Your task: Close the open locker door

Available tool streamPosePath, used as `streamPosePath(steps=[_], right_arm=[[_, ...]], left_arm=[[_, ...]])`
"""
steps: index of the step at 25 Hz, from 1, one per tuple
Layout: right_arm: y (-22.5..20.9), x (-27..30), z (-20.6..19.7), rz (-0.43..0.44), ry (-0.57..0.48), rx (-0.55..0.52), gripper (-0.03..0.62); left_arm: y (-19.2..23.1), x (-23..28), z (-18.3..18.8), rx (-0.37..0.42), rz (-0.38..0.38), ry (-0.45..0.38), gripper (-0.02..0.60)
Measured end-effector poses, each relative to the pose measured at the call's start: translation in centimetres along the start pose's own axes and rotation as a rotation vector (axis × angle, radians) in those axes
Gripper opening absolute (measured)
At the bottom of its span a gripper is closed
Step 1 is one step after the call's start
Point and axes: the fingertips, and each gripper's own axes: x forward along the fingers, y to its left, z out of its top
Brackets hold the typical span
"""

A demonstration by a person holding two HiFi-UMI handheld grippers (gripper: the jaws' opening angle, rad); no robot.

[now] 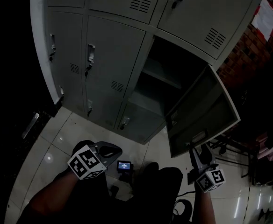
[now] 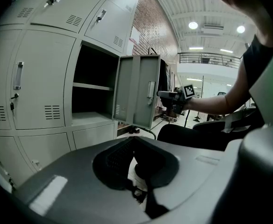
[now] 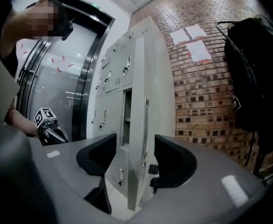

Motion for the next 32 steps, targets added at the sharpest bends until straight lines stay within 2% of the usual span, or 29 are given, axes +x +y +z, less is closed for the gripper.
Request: streamPosePath(steps=[3, 5, 6, 7, 17, 21, 25, 29, 32], right_arm=[[-0.1, 1.4, 0.7, -0.039, 0.001, -0.033, 0.249], [0.1, 1.9, 0.7, -0.056, -0.003, -0.03, 0.2], [0.3, 2.1, 0.6, -0.057, -0.01, -0.017, 0.15], [0.7, 2.2, 0.6, -0.051, -0.02, -0.002, 0.135], [7.9, 6.0, 1.6, 0.11, -0.089, 0.029, 0.156], [10.0, 8.2, 1.3, 0.161, -0.057, -0.004, 0.143], [12.2, 10.7, 1.9, 0.222, -0.068, 0.016, 0.138], [14.1, 13.5, 2.5, 0.24, -0.104, 0.066, 0.124], [14.4, 15.6, 2.1, 0.216, -0.108, 0.044, 0.118]], left_arm=[[0.0, 0.0, 0.0, -0.001, 0.002, 0.0, 0.012], [0.0, 0.0, 0.0, -0.003, 0.002, -0.001, 0.012], [0.0, 0.0, 0.0, -0.004, 0.001, -0.001, 0.012], [0.0, 0.0, 0.0, -0.003, 0.0, -0.001, 0.012], [-0.1, 0.0, 0.1, -0.004, -0.006, -0.004, 0.012], [-0.1, 0.1, 0.2, -0.008, -0.006, -0.008, 0.012], [-0.1, 0.0, 0.2, -0.009, -0.008, -0.009, 0.012], [-0.1, 0.0, 0.2, -0.008, -0.007, -0.003, 0.012], [-0.2, 0.0, 0.3, -0.008, -0.01, -0.006, 0.012]])
